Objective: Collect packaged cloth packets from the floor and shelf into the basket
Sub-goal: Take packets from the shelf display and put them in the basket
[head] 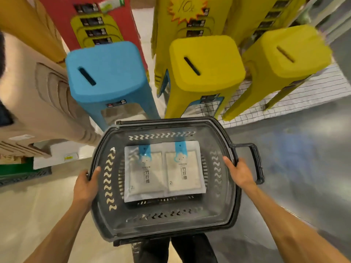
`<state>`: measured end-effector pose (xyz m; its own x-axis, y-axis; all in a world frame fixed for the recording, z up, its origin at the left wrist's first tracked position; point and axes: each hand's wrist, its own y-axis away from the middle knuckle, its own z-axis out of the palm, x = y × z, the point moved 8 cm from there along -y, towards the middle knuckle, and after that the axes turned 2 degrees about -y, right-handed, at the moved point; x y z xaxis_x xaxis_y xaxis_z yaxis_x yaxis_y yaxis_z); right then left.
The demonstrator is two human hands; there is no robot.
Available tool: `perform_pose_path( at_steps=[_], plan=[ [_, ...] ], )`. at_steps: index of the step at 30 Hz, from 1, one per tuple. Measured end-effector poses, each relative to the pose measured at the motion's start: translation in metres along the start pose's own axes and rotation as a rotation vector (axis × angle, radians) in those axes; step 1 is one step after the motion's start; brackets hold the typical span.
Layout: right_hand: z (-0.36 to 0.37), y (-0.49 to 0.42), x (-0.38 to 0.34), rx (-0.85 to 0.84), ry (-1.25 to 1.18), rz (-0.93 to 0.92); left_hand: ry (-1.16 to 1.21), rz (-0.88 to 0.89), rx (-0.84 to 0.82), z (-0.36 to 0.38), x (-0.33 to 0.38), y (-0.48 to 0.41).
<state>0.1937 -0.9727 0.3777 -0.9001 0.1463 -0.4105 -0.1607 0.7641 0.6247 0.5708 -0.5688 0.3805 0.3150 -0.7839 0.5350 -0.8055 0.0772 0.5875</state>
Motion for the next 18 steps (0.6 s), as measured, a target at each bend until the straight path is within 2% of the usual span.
perform_pose_path(
  at_steps=[4, 10, 13, 18],
  plan=[
    [-0.082, 0.058, -0.008, 0.064, -0.052, 0.027, 0.041, 0.108, -0.041, -0.022, 0.062, 0.04],
    [-0.187, 0.128, 0.003, 0.169, -0.105, 0.041, 0.126, 0.179, -0.122, -0.027, 0.136, 0.1],
    [-0.23, 0.147, 0.017, 0.219, -0.18, 0.047, 0.062, 0.264, -0.168, -0.018, 0.179, 0.112],
    [-0.287, 0.18, 0.046, 0.349, -0.341, 0.039, -0.076, 0.464, -0.209, 0.0, 0.294, 0.175]
  ],
)
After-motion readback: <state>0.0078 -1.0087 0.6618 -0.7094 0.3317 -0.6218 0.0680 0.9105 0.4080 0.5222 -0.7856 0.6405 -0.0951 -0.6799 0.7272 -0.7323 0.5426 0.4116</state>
